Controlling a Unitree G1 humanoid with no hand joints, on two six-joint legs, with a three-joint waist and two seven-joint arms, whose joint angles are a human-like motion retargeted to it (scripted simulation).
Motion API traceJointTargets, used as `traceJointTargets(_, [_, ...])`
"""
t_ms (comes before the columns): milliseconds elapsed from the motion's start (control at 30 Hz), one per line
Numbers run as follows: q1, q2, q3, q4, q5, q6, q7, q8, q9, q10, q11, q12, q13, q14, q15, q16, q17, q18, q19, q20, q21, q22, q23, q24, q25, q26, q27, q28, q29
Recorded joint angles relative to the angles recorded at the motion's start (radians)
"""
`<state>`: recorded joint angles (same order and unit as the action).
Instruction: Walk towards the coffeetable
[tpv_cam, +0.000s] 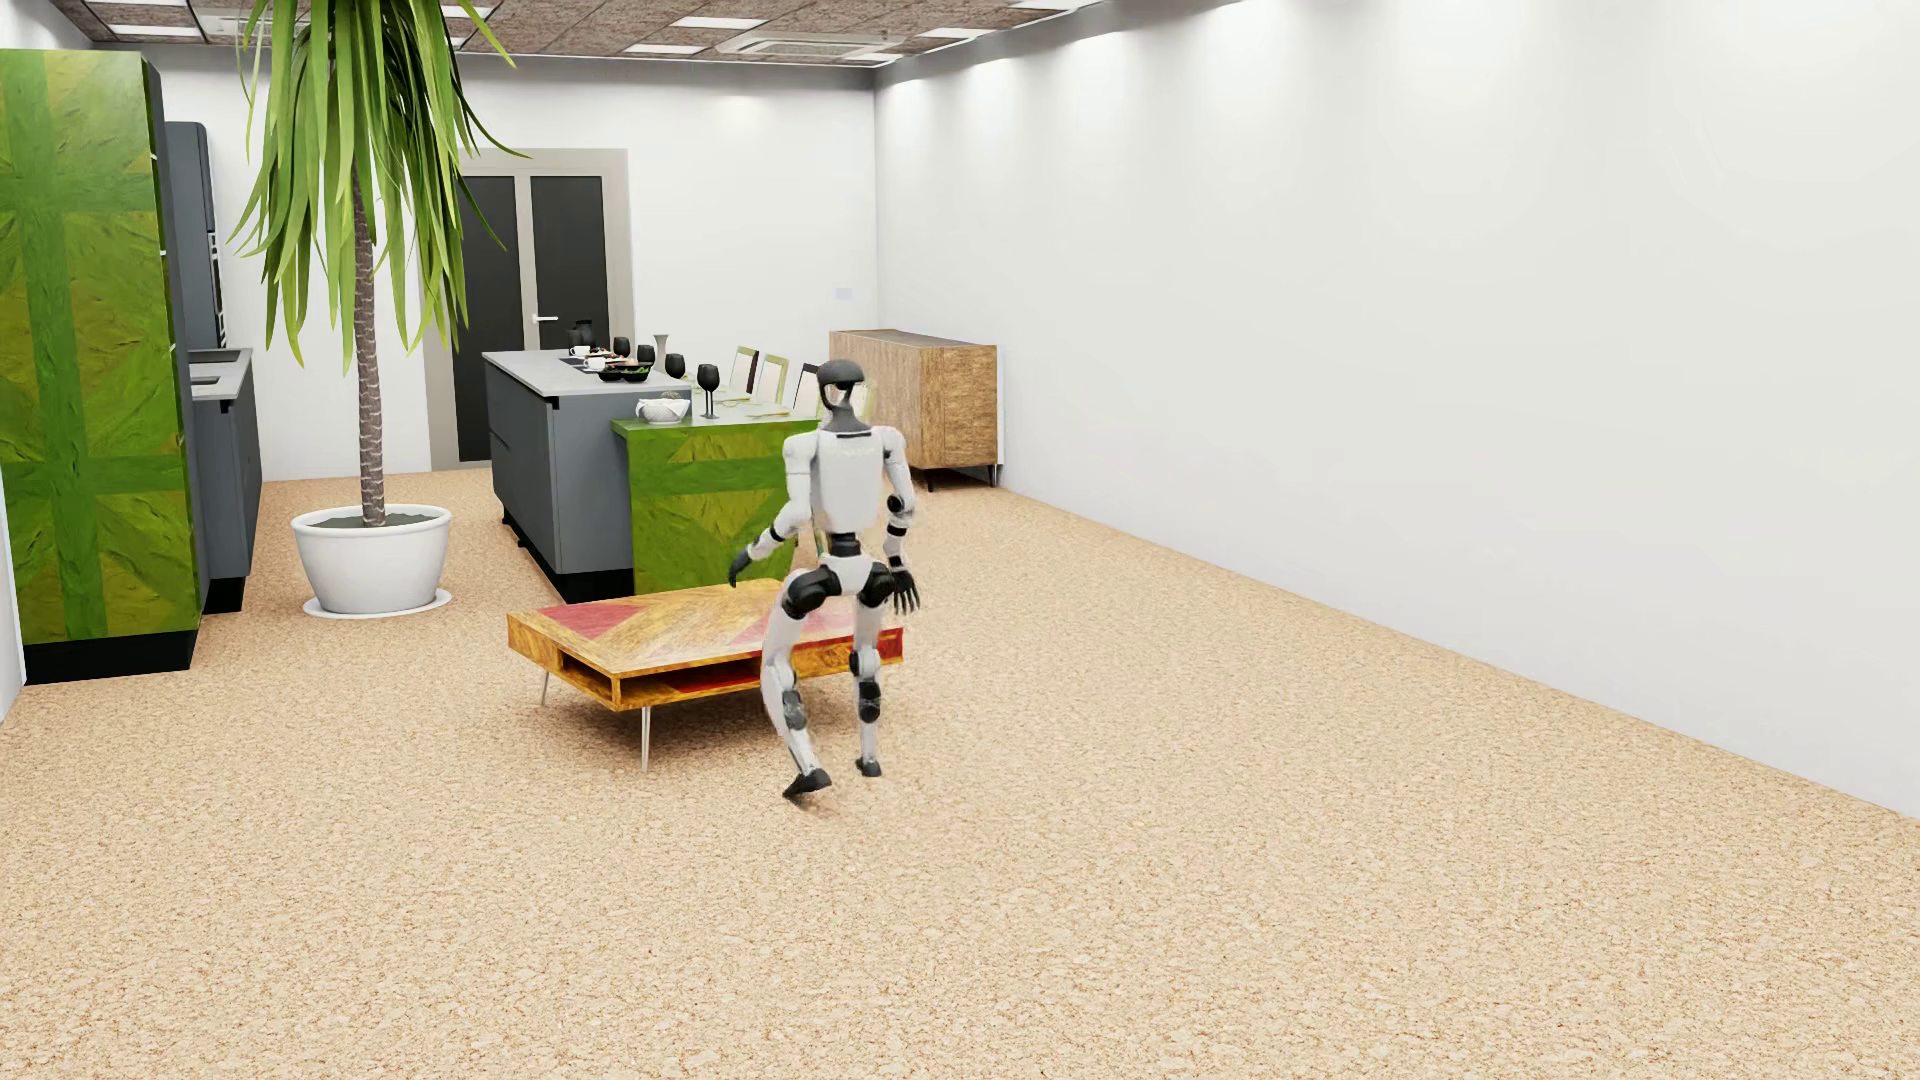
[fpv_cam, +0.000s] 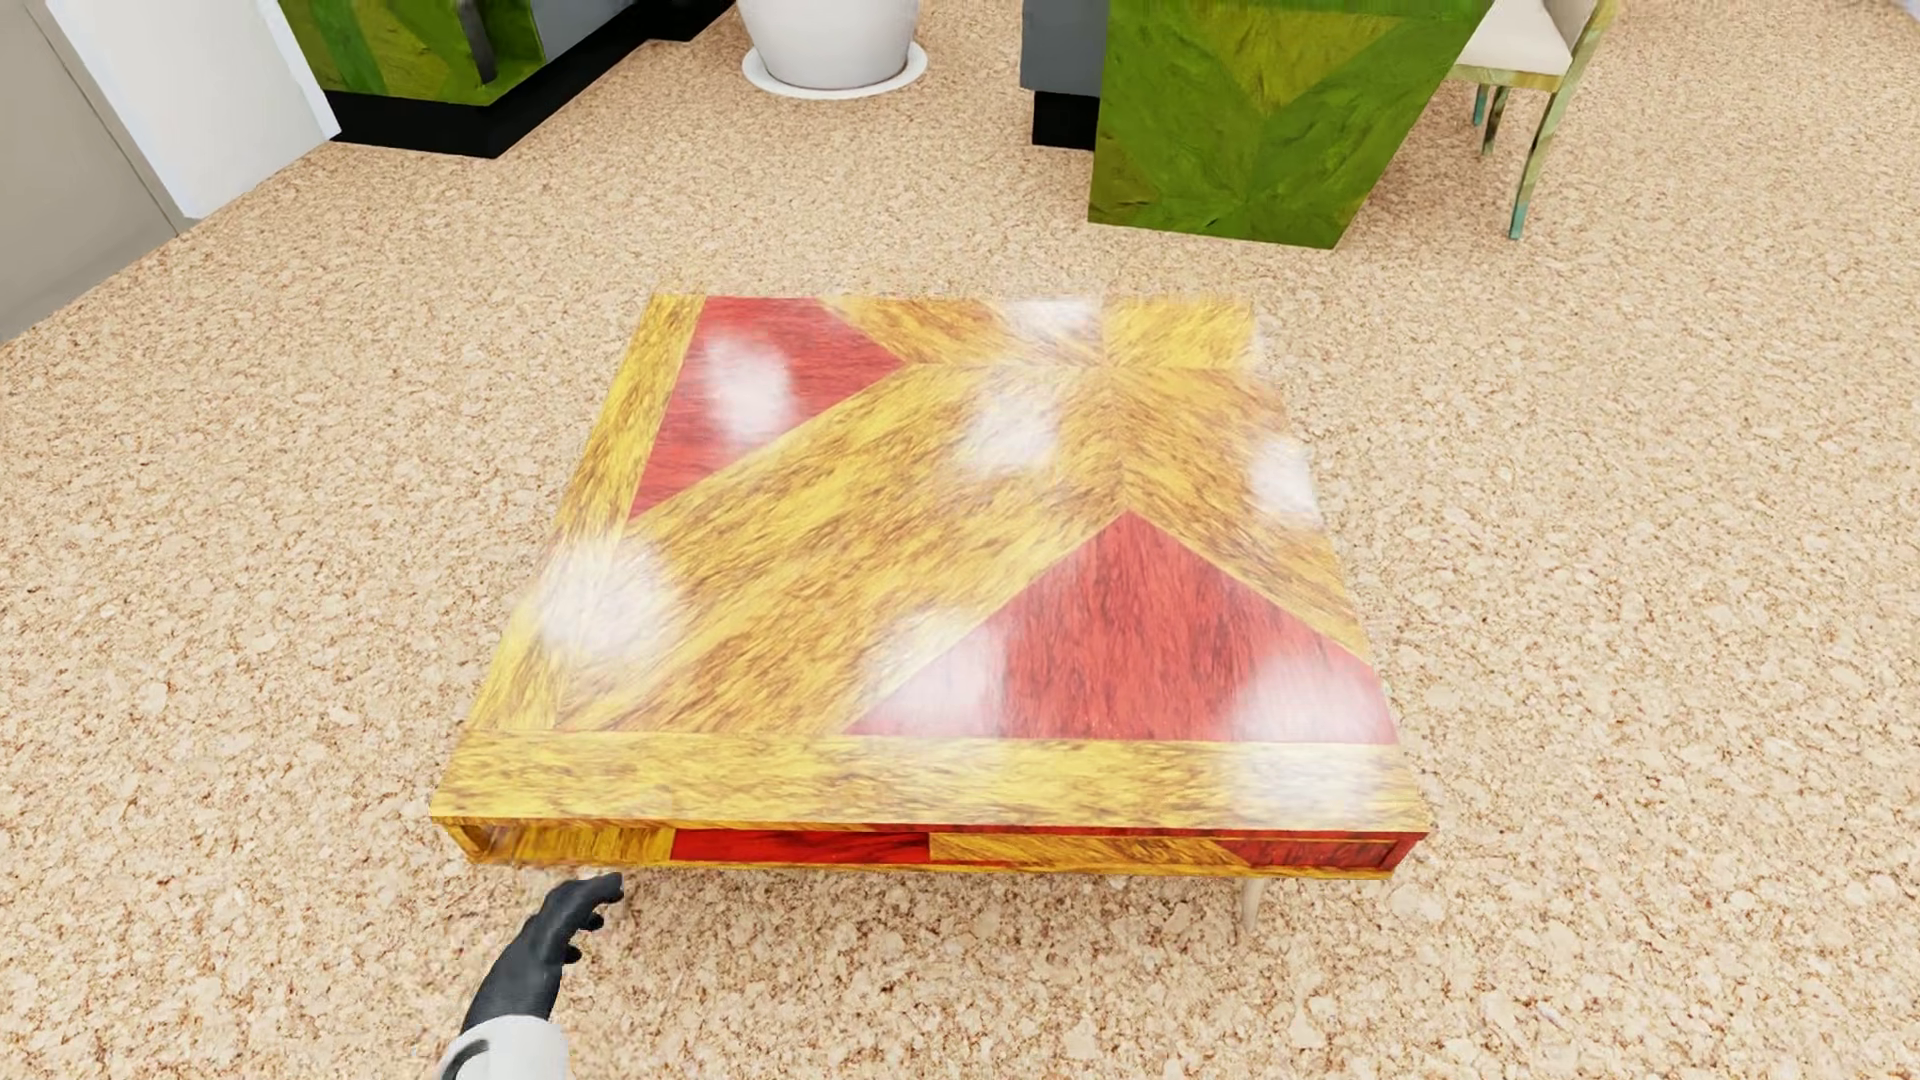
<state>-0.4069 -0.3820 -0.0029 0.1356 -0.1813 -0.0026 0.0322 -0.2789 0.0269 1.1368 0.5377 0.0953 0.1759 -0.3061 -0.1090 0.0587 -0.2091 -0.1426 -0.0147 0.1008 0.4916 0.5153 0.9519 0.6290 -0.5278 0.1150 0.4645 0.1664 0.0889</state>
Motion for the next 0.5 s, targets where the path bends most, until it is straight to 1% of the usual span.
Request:
traceJointTargets(33, [-0.007,0.045,-0.001,0.035,0.016,0.006,0.037,-0.011,-0.008,-0.068,-0.060,-0.018,-0.029,-0.044,0.005,0.013,-0.008,0.055,0.005,-0.047,0.018,0.086,-0.039,0.065,-0.022,0.040,-0.026,-0.104,0.015])
traceJointTargets(67, [-0.002,0.073,-0.002,0.060,0.027,0.010,0.073,-0.016,-0.015,-0.176,-0.091,-0.027,-0.053,-0.083,0.000,0.029,-0.015,0.071,0.010,-0.090,0.006,0.155,-0.094,0.130,-0.022,0.046,-0.056,-0.212,-0.012])
traceJointTargets(100, [0.005,0.085,-0.001,0.058,0.033,0.014,0.077,-0.013,-0.020,-0.316,-0.096,-0.026,-0.077,-0.074,-0.016,0.031,-0.009,0.047,0.016,-0.094,-0.029,0.209,-0.149,0.166,-0.016,0.045,-0.088,-0.272,-0.062])
traceJointTargets(133, [0.028,0.090,-0.001,0.059,0.039,0.020,0.094,-0.009,-0.024,-0.499,-0.094,-0.016,-0.099,-0.016,-0.033,0.014,-0.014,0.014,0.021,-0.064,-0.072,0.237,-0.198,0.164,-0.002,0.065,-0.133,-0.259,-0.111])
traceJointTargets(167, [0.062,0.097,-0.002,0.060,0.041,0.027,0.134,-0.004,-0.029,-0.603,-0.104,0.001,-0.125,0.054,-0.041,-0.011,-0.015,0.058,0.025,-0.015,-0.115,0.256,-0.247,0.142,0.017,0.086,-0.158,-0.196,-0.156])
traceJointTargets(200, [0.083,0.102,-0.001,0.064,0.044,0.034,0.147,-0.001,-0.032,-0.627,-0.102,0.017,-0.143,0.044,-0.048,-0.032,-0.004,0.064,0.030,0.024,-0.171,0.280,-0.289,0.124,0.037,0.105,-0.171,-0.125,-0.200])
traceJointTargets(233, [0.097,0.109,0.001,0.065,0.044,0.040,0.152,-0.001,-0.033,-0.635,-0.097,0.028,-0.150,0.038,-0.048,-0.044,0.018,0.069,0.035,0.040,-0.244,0.313,-0.325,0.119,0.059,0.124,-0.175,-0.095,-0.247])
traceJointTargets(267, [0.111,0.119,0.003,0.062,0.040,0.042,0.157,-0.001,-0.034,-0.643,-0.097,0.036,-0.151,0.043,-0.050,-0.045,0.048,0.071,0.041,0.034,-0.319,0.345,-0.353,0.129,0.080,0.143,-0.176,-0.118,-0.299])
traceJointTargets(300, [0.128,0.129,0.004,0.055,0.034,0.042,0.166,0.003,-0.036,-0.660,-0.103,0.046,-0.156,0.050,-0.052,-0.037,0.078,0.072,0.048,0.017,-0.372,0.362,-0.368,0.144,0.095,0.150,-0.178,-0.171,-0.346])
traceJointTargets(333, [0.153,0.140,0.005,0.046,0.029,0.040,0.179,0.012,-0.039,-0.689,-0.115,0.061,-0.166,0.053,-0.052,-0.024,0.096,0.075,0.055,0.000,-0.387,0.357,-0.369,0.154,0.095,0.143,-0.178,-0.221,-0.373])
traceJointTargets(367, [0.182,0.154,0.007,0.033,0.024,0.037,0.194,0.021,-0.042,-0.731,-0.135,0.079,-0.179,0.054,-0.057,-0.010,0.096,0.078,0.061,-0.011,-0.361,0.335,-0.361,0.158,0.078,0.124,-0.178,-0.242,-0.366])
traceJointTargets(400, [0.214,0.167,0.010,0.018,0.017,0.033,0.209,0.029,-0.046,-0.778,-0.154,0.097,-0.189,0.057,-0.063,0.002,0.082,0.082,0.067,-0.017,-0.310,0.308,-0.346,0.158,0.049,0.101,-0.182,-0.225,-0.327])
traceJointTargets(433, [0.239,0.175,0.013,0.003,0.009,0.029,0.220,0.036,-0.048,-0.819,-0.167,0.111,-0.193,0.062,-0.069,0.006,0.065,0.085,0.072,-0.015,-0.253,0.288,-0.326,0.155,0.020,0.086,-0.190,-0.182,-0.270])
traceJointTargets(467, [0.255,0.178,0.018,-0.009,0.002,0.024,0.229,0.042,-0.051,-0.846,-0.173,0.118,-0.192,0.065,-0.073,0.002,0.053,0.085,0.077,-0.001,-0.208,0.280,-0.296,0.144,0.002,0.086,-0.193,-0.138,-0.210])
traceJointTargets(500, [0.260,0.174,0.022,-0.018,-0.006,0.019,0.234,0.048,-0.054,-0.856,-0.170,0.118,-0.189,0.060,-0.079,-0.007,0.050,0.085,0.082,0.019,-0.178,0.279,-0.254,0.126,-0.003,0.097,-0.181,-0.112,-0.156])
